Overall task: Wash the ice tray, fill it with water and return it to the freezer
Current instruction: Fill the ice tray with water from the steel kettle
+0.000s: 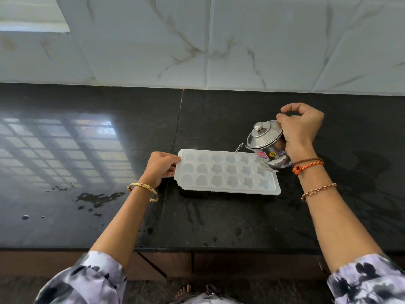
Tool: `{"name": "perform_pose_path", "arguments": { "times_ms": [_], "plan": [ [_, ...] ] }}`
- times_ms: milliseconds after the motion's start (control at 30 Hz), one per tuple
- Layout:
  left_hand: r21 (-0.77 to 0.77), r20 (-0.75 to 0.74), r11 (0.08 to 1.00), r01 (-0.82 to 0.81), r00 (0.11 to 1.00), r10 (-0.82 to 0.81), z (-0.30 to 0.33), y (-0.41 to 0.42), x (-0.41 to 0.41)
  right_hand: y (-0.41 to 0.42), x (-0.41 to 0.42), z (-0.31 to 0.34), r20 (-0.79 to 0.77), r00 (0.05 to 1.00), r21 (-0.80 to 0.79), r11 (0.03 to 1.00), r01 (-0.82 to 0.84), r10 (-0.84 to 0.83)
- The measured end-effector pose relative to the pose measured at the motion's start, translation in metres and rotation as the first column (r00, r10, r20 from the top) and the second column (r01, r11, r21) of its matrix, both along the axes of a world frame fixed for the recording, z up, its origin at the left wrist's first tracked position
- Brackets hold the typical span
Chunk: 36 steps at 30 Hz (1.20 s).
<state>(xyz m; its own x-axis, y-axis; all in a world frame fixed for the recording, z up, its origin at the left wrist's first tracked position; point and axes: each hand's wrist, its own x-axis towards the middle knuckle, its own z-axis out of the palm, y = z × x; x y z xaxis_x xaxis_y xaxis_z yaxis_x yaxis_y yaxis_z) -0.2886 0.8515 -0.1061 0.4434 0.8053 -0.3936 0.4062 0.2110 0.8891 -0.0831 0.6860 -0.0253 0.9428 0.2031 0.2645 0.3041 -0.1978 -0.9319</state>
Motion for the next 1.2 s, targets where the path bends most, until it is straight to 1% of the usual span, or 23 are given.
{"name": "perform_pose_path", "arguments": {
  "times_ms": [567, 1200],
  "plan": [
    [-0.004, 0.018, 1.0, -0.002, 1.0, 0.002, 0.0, -0.001, -0.001, -0.002, 0.001, 0.005, 0.003, 1.0, 0.01, 1.0, 0.009, -0.009],
    [0.013, 0.006, 1.0, -0.022, 1.0, 0.022, -0.003, 0.0, 0.001, -0.025, 0.011, 0.007, -0.025, 0.997, 0.029, 0.997, 0.077, -0.076]
  ]
}}
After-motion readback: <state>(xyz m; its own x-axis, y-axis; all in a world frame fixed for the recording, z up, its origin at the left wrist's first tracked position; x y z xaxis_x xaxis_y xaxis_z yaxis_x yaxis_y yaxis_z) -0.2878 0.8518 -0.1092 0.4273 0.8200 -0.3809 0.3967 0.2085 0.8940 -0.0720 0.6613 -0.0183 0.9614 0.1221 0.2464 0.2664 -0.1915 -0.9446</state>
